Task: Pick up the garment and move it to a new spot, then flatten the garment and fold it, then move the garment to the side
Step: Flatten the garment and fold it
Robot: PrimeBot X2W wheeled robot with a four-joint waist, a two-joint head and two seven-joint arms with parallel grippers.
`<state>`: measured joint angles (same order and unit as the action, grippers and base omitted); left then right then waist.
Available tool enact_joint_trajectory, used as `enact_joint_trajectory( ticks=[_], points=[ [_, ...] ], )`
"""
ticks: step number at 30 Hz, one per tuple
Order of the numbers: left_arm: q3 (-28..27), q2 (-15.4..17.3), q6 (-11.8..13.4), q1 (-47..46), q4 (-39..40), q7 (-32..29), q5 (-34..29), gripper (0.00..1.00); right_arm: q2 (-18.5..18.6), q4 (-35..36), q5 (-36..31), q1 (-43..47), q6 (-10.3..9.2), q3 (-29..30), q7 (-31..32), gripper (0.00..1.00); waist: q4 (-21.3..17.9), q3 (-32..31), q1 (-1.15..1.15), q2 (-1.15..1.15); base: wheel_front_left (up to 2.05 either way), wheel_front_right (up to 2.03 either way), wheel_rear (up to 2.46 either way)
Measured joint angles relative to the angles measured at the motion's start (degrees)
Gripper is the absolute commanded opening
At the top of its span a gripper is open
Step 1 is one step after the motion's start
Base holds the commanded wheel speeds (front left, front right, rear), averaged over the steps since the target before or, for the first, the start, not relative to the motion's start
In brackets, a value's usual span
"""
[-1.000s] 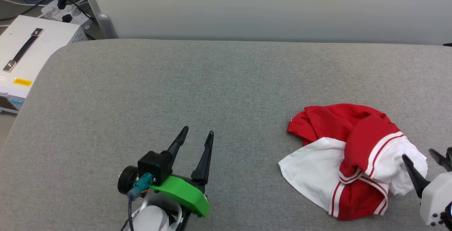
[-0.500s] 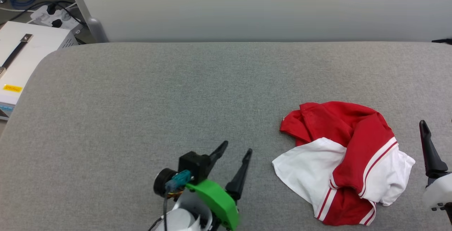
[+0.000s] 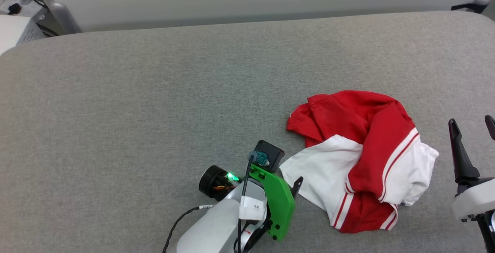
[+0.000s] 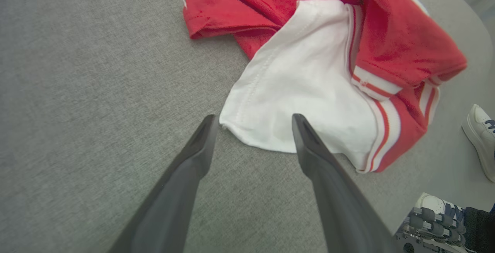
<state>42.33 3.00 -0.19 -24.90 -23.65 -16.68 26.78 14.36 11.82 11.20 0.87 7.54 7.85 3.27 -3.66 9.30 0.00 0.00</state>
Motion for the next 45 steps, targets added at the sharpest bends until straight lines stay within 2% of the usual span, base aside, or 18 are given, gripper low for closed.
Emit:
enact_joint_trajectory(
  ticks=[7,11,12,13,14,17,22,25,31,39,43,44,45],
  points=[
    [2.8,0.0,3.7,-4.7,-8.6,1.0,0.5,1.0,-0.1,0.0,-0.3,-0.1,0.0,-0.5,-0.3,1.0,-3.2,2.0,0.0,0.0,0.0,0.0,0.0],
    [4.7,-0.1,3.7,-7.4,-12.0,0.3,1.6,1.0,-0.5,0.0,-0.3,-0.1,0.0,-0.7,-0.5,1.0,-4.2,3.3,0.0,0.0,0.0,0.0,0.0],
    [5.4,-0.1,3.6,-8.2,-12.7,-0.6,1.8,0.92,-0.6,0.1,-0.4,-0.1,0.0,-0.7,-0.6,1.0,-4.3,3.6,0.0,0.0,0.0,0.0,0.0],
    [5.8,-0.1,3.4,-8.8,-13.0,-1.3,2.2,0.05,-0.7,0.1,-0.4,-0.2,0.0,-0.7,-0.6,1.0,-4.4,3.9,0.0,0.0,0.0,0.0,0.0],
    [6.1,-0.2,3.1,-9.4,-13.2,-1.8,2.9,0.0,-0.9,0.1,-0.4,-0.2,0.0,-0.8,-0.8,1.0,-4.5,4.1,0.0,0.0,0.0,0.0,0.0],
    [6.6,-0.2,2.9,-10.5,-13.9,-1.6,4.4,0.0,-1.2,0.0,-0.5,-0.4,0.0,-0.9,-0.8,1.0,-4.4,4.5,0.0,0.0,0.0,0.0,0.0],
    [5.7,-0.8,3.0,-10.2,-14.6,3.6,5.8,0.0,-1.1,-0.4,-0.5,-0.6,0.0,-1.3,-0.5,1.0,-3.0,4.0,0.0,0.0,0.0,0.0,0.0],
    [3.8,0.2,3.2,-9.7,-14.0,6.4,7.3,0.0,-0.9,-1.0,-0.4,-0.6,0.0,-2.0,0.1,1.0,-1.8,2.9,0.0,0.0,0.0,0.0,0.0],
    [-1.6,5.9,5.3,-8.4,-7.1,9.6,9.4,0.0,-0.9,-3.1,-0.1,0.7,0.0,-3.3,1.8,1.0,1.2,0.5,0.0,0.0,0.0,0.0,0.0],
    [-7.9,15.3,10.3,-1.9,4.0,8.1,12.6,0.0,-0.8,-5.8,0.8,1.5,0.0,-4.9,2.1,1.0,5.2,-1.8,0.0,0.0,0.0,0.0,0.0],
    [-11.2,18.3,12.0,1.8,5.6,7.8,15.2,0.0,-0.9,-6.5,0.8,1.5,0.0,-5.6,2.4,1.0,6.2,-2.0,0.0,0.0,0.0,0.0,0.0],
    [-11.7,18.9,12.0,2.8,5.5,7.8,15.7,0.15,-0.9,-6.8,0.8,1.5,0.0,-5.7,2.5,1.0,6.3,-2.0,0.0,0.0,0.0,0.0,0.0],
    [-12.1,19.3,12.0,3.4,5.3,8.0,16.1,1.0,-0.9,-7.0,0.8,1.5,0.0,-5.9,2.5,1.0,6.4,-1.9,0.0,0.0,0.0,0.0,0.0]
  ],
)
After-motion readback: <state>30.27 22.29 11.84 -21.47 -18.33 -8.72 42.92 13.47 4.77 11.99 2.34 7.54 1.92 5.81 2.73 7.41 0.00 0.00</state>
